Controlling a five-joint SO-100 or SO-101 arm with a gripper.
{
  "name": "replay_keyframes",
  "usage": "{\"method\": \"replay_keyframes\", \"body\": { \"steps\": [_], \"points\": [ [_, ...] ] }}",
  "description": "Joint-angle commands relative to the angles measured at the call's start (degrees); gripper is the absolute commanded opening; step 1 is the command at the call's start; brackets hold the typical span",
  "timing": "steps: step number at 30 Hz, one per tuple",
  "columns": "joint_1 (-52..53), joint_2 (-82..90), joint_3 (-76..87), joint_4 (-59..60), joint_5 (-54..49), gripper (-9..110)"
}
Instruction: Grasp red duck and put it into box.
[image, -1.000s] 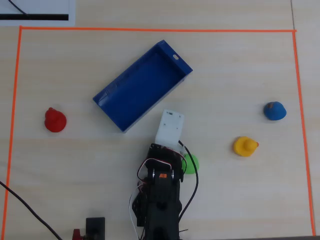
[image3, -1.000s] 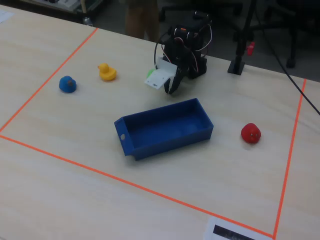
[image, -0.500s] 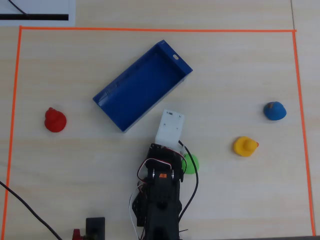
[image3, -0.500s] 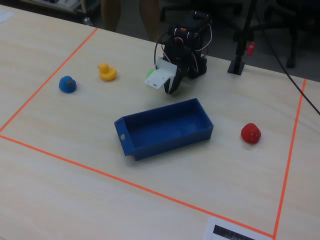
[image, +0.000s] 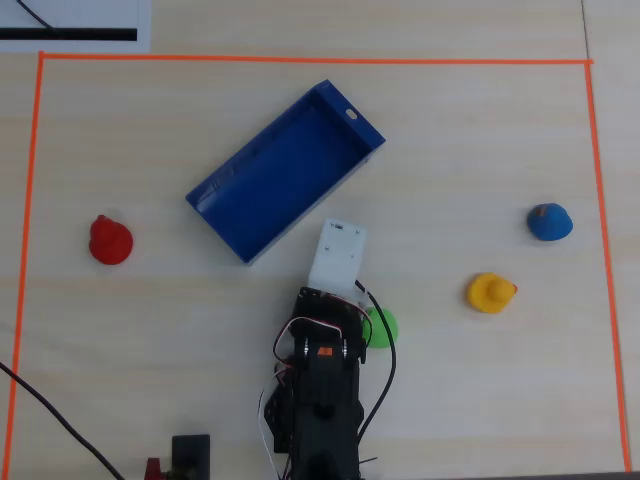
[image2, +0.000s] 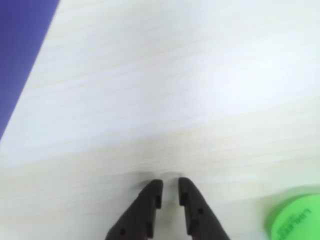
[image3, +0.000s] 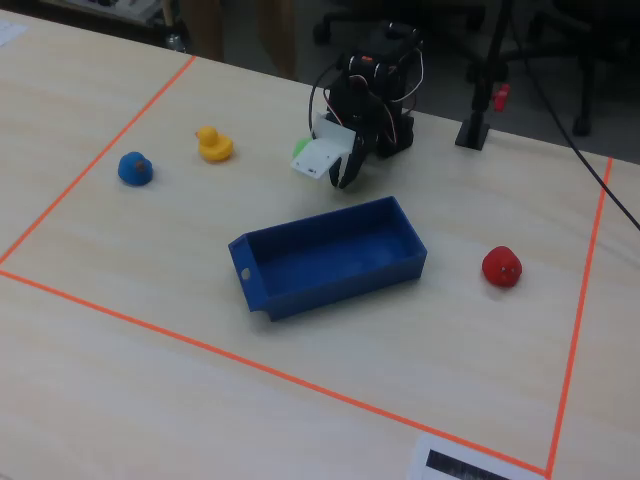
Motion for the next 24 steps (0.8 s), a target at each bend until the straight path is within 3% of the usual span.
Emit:
{"method": "replay_keyframes", "body": {
  "steps": [1, 17, 19, 24],
  "points": [
    [-0.26, -0.62, -0.26, 1.14, 0.62, 1],
    [1.05, -0.7, -1.05, -0.26, -3.08, 0],
    [3.6, -5.1, -4.92, -3.25, -3.34, 1],
    [8.09, -27.16, -30.32, -7.91, -1.05, 18]
  ]
}}
